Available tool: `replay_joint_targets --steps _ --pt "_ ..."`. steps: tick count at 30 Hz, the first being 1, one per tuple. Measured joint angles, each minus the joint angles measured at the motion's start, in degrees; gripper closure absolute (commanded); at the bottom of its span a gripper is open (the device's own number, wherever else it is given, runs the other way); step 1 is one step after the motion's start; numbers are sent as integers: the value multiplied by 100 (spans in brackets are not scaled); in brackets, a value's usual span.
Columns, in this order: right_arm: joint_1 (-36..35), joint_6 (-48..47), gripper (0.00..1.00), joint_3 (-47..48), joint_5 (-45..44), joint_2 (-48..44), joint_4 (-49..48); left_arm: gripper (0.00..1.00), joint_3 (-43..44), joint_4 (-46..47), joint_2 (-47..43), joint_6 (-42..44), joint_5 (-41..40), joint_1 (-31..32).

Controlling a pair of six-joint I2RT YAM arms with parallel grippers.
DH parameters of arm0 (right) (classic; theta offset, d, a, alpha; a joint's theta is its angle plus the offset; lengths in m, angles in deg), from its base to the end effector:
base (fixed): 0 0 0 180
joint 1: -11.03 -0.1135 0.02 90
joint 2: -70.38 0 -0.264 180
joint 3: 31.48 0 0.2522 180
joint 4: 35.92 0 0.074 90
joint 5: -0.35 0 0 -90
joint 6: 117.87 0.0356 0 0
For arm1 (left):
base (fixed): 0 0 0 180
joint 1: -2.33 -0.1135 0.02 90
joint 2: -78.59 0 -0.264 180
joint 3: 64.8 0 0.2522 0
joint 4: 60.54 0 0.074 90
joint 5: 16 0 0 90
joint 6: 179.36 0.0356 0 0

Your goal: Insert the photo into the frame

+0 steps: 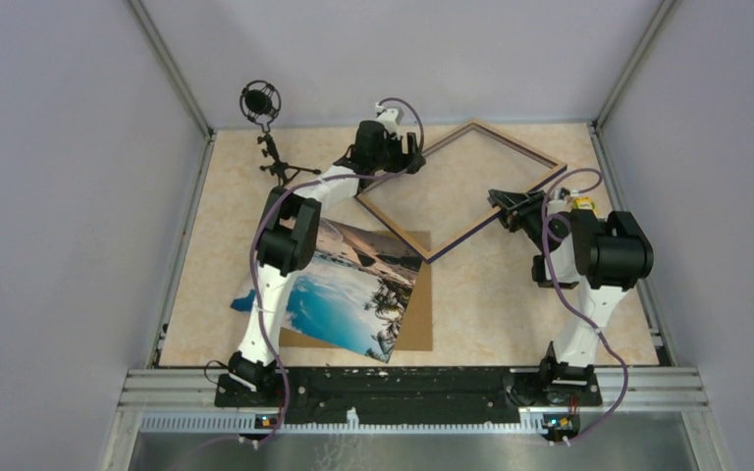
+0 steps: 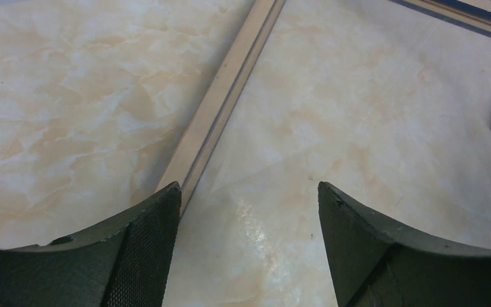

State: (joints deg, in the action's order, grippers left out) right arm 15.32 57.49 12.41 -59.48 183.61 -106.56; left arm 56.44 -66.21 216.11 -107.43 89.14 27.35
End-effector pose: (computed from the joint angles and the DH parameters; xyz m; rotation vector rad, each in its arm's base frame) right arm 0.3183 -0.0059 0.1225 0.8671 1.5383 1.4805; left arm 0.5011 -0.2441 0.1806 0.3016 1.9935 -0.7461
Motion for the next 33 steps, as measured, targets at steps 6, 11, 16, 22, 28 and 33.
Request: replay_joint_targets --steps 6,11,16,22,28,33 --pt "0 0 69 0 15 2 0 9 0 -122 -13 31 -68 9" --pt "0 26 69 0 20 11 0 7 13 -293 -13 70 -131 -2" --pt "0 37 69 0 35 11 0 6 181 -527 -9 90 -173 -11" --pt "0 42 69 -2 37 11 2 3 546 -664 39 133 -216 -11" --pt "0 42 69 -2 39 11 2 2 710 -822 219 155 -260 -11" --pt "0 72 70 -2 39 17 2 8 846 -1113 391 151 -262 -11"
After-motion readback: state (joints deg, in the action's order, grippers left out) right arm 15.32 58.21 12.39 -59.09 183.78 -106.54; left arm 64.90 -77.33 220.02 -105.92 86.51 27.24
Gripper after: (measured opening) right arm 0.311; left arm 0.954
